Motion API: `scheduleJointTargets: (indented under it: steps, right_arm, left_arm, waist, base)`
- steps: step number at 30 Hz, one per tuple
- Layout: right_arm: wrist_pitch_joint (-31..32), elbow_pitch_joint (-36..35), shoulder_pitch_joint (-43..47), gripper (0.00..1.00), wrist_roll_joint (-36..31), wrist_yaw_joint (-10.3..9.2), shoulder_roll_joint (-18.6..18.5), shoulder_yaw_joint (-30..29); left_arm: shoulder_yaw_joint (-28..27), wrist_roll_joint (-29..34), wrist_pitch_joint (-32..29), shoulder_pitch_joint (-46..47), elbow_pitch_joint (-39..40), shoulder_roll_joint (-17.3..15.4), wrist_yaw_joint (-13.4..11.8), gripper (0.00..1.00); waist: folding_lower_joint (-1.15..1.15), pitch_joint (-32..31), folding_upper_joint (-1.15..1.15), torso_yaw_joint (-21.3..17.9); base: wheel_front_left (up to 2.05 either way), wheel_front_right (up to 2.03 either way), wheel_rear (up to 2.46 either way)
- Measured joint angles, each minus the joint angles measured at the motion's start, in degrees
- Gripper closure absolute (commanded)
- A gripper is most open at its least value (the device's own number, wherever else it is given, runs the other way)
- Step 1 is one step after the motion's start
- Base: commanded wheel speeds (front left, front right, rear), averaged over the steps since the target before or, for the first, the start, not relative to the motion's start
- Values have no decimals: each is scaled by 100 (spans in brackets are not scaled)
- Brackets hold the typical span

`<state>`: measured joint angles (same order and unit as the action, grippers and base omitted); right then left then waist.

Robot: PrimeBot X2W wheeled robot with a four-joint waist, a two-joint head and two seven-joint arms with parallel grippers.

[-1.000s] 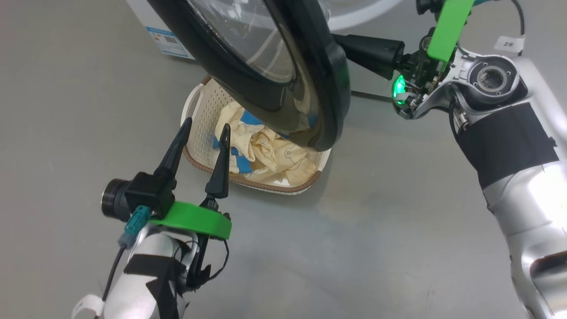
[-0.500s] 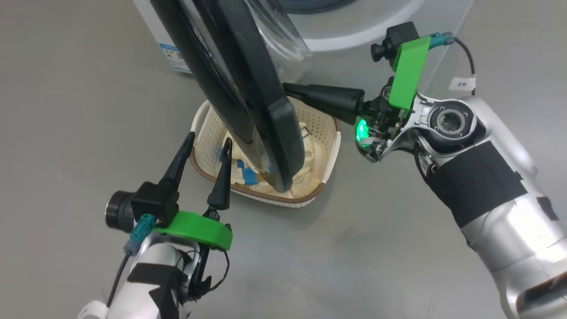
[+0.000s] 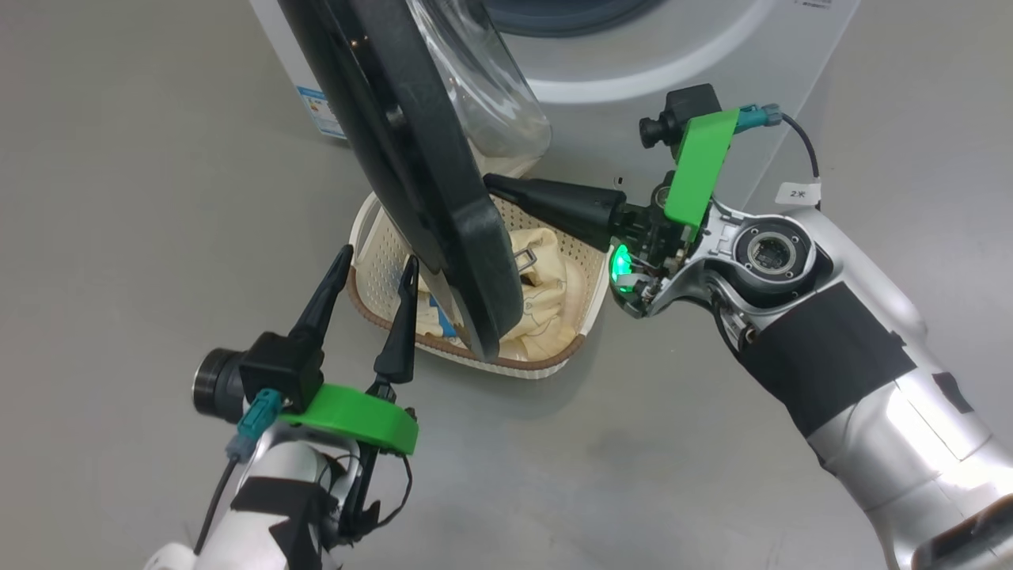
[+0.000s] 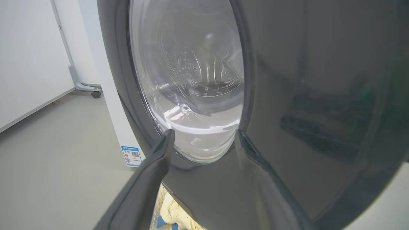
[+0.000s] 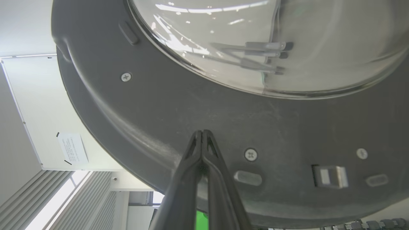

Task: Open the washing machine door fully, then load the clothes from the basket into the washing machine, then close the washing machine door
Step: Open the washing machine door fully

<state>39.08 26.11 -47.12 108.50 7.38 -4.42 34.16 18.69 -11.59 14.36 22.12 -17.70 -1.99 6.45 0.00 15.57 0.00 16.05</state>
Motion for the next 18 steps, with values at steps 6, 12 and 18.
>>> scheduleJointTargets:
  steps: [6, 12, 18]
  right_arm:
    - [-847, -12, 8, 100, -57, 0, 4, -190]
    - [-2022, -245, 230, 0, -405, 0, -178, -670]
    - [-3199, -291, 498, 0, -1011, 0, -495, -992]
  left_arm:
    - [-52, 0, 0, -28, -1, 0, -1, 0]
    - [-250, 99, 0, -33, -22, -3, -1, 0]
    - [-409, 151, 0, -75, -37, -20, 0, 0]
  waist:
    - [0, -25, 0, -80]
    - [0, -99, 0, -246]
    - [0, -191, 0, -420]
  base:
    - [0, 0, 0]
    - [0, 0, 0]
    - [0, 0, 0]
